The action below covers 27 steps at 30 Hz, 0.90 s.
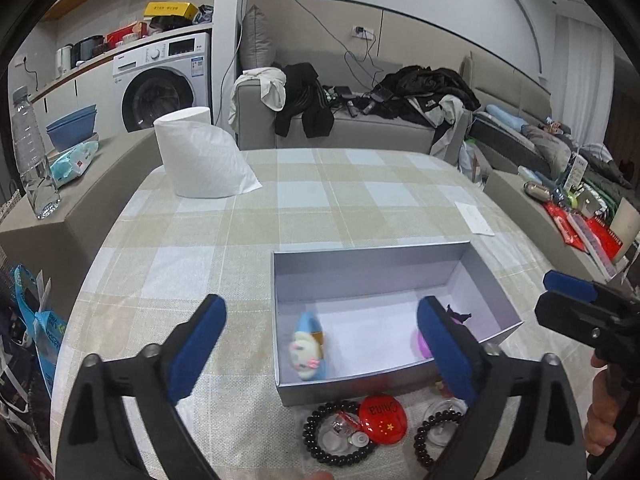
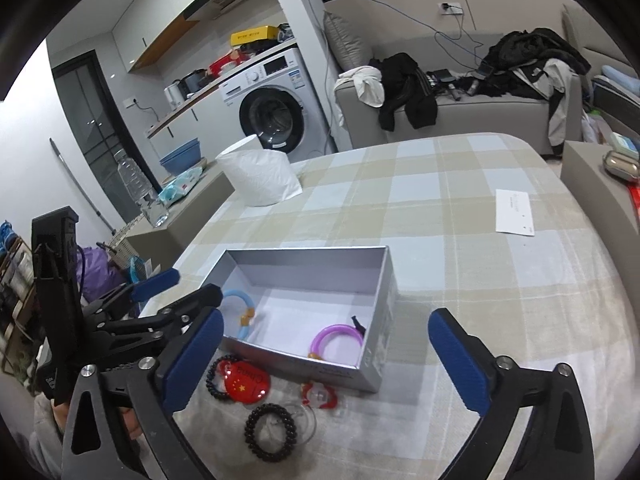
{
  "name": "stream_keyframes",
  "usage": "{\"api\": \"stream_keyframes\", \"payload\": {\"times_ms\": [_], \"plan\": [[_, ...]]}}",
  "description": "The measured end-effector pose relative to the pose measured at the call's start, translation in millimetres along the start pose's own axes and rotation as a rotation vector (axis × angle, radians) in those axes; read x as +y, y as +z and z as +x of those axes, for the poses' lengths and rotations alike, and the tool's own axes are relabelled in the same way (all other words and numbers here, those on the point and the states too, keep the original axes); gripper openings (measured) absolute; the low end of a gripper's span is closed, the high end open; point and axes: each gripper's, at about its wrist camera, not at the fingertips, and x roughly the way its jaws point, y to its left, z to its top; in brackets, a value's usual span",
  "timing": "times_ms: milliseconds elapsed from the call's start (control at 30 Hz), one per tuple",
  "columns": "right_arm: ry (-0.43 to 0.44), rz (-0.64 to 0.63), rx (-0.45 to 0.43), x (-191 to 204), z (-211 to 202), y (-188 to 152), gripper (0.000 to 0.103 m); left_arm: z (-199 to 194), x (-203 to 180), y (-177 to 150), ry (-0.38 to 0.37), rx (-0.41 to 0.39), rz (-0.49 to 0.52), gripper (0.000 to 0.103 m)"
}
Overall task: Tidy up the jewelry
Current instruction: 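Lower the purple bangle into the box and open the right tool while the left tool carries the blue bangle, then release the light-blue bangle into the box with the left tool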
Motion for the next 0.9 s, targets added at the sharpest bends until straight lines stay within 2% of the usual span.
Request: {"api": "stream_keyframes", "payload": {"times_ms": [33,133,333,600,900], "plan": [[-0.008,0.002,-0.002,-1,-1,-1,0.103,-4,1,-1,-0.007,-0.014,-0.005,0.102],[-0.029,-0.001,0.007,-2,-2,-6,0.103,-13,3,-4,-0.013,-0.039,-0.005,0.102],[-0.053,-0.025,0.024,2,-5,-18,0.103,-21,4,-12,0.011,-0.032,0.010,0.102],[-0.033,-0.050,0.052,12,-4,-30,0.103,-30,13,-23,0.032,-0.021,-0.022,0.102],[-0.052,-0.057,0.058,21,-20,-42,0.103,-48,14,-32,0.059,-0.041,-0.026,0.102]]}}
